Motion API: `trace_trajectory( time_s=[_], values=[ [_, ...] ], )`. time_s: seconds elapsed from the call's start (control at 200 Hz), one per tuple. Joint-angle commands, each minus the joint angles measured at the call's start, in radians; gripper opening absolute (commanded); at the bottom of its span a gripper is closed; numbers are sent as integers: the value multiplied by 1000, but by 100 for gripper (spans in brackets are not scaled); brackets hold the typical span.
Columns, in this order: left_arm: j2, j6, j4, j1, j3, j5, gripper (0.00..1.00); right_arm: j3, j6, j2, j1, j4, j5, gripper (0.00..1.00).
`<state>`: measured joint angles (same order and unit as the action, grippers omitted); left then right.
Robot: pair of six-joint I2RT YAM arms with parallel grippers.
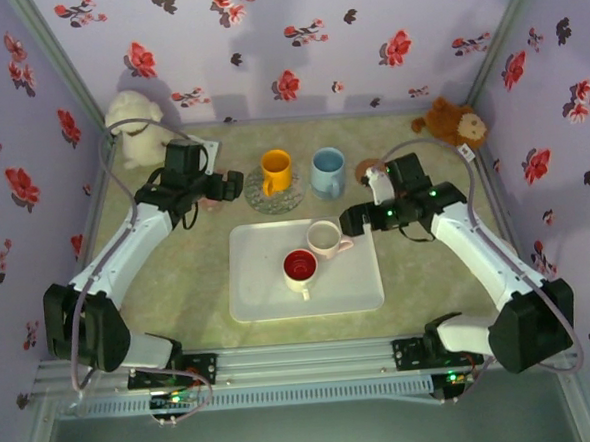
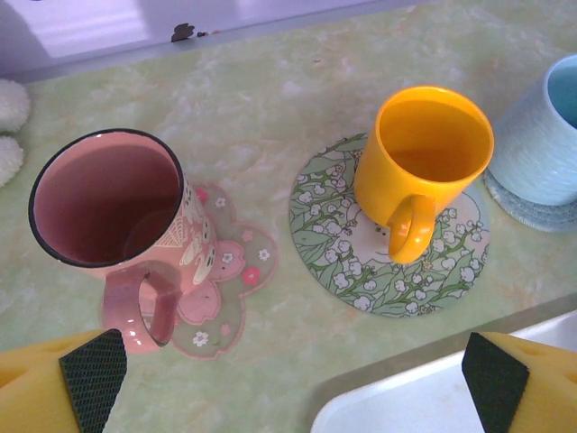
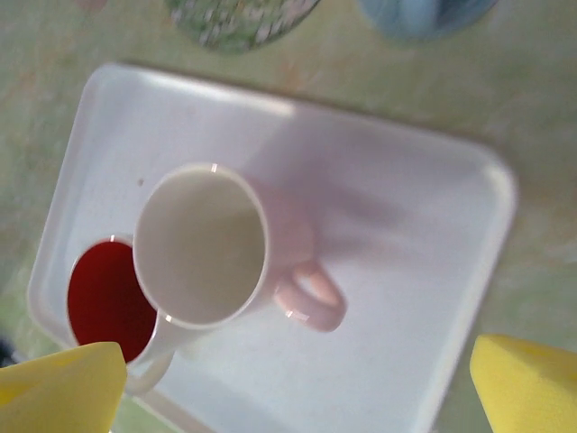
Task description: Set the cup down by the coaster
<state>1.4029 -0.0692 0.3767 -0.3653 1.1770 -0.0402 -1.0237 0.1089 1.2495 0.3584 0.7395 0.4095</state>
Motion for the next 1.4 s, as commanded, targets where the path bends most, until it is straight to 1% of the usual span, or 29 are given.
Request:
trace_trajectory(
  time_s=[0.0,0.135,0.285,0.39,0.495,0.715,1.01,1.185,1.395],
  values=[
    [-27,-10,-13,9,-14,16,99,34,-3,13,30,-2,82,99],
    [-32,-12,-15,11,-17,12,99,85,-11,30,56,-86,88,99],
    [-30,-13,-9,11,-16,7,99,88,-28,96,71,-173,108,99],
    [-30,-11,-1,10,-16,-2,99,80,-34,138,80,-201,141,99],
    [-30,-8,-2,11,-22,-9,99,91,-41,147,85,-231,141,99],
    [-16,-4,2,11,-14,-9,99,47,-90,204,104,-175,152,99],
    [-15,-5,8,11,-11,-16,99,87,-68,144,133,-151,153,99],
    [-10,-4,9,11,-7,-16,99,89,-56,120,182,-98,123,99],
    [-9,-11,4,11,-10,-16,99,100,-40,112,237,-53,52,99]
  ],
)
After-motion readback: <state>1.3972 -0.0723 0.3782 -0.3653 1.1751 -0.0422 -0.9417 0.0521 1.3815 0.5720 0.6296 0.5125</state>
